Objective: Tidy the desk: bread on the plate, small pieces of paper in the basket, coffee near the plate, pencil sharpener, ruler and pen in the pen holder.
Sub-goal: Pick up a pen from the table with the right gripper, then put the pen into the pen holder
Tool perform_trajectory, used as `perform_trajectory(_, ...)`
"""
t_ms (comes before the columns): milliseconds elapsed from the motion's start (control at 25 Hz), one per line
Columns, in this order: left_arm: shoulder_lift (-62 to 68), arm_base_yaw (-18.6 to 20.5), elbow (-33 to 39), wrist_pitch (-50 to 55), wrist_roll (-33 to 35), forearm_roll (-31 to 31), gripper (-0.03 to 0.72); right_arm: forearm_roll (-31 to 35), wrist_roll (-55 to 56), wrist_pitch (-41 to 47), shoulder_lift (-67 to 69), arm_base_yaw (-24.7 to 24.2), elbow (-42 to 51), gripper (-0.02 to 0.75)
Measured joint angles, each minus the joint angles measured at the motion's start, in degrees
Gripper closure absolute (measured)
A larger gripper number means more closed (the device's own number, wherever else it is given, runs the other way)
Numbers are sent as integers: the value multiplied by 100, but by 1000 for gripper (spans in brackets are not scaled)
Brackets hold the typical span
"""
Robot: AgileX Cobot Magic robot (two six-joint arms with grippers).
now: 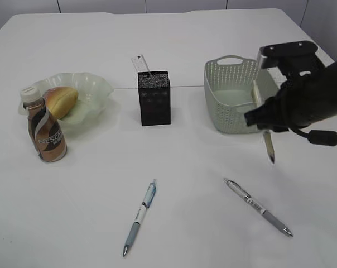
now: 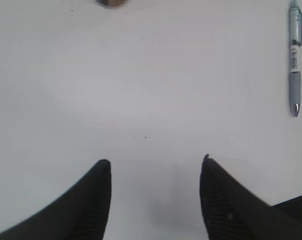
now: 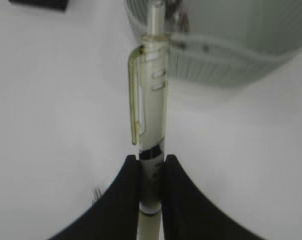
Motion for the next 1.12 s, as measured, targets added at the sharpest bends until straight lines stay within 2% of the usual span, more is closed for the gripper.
perform_trajectory(200, 0, 0, 0, -290, 0, -11, 272, -299, 0, -1687, 24, 111, 0, 678)
perform_trajectory(480, 0, 0, 0, -642, 0, -11, 272, -959, -3, -3136, 620, 530, -591, 678)
perform_trajectory(880, 64, 0, 0, -879, 0, 79, 272, -1095, 1075, -3784, 2195, 628, -2817, 678)
perform_trajectory(1120, 223, 0, 0, -913, 0, 194, 272, -1749, 1751, -3841, 2977, 758, -3799, 678)
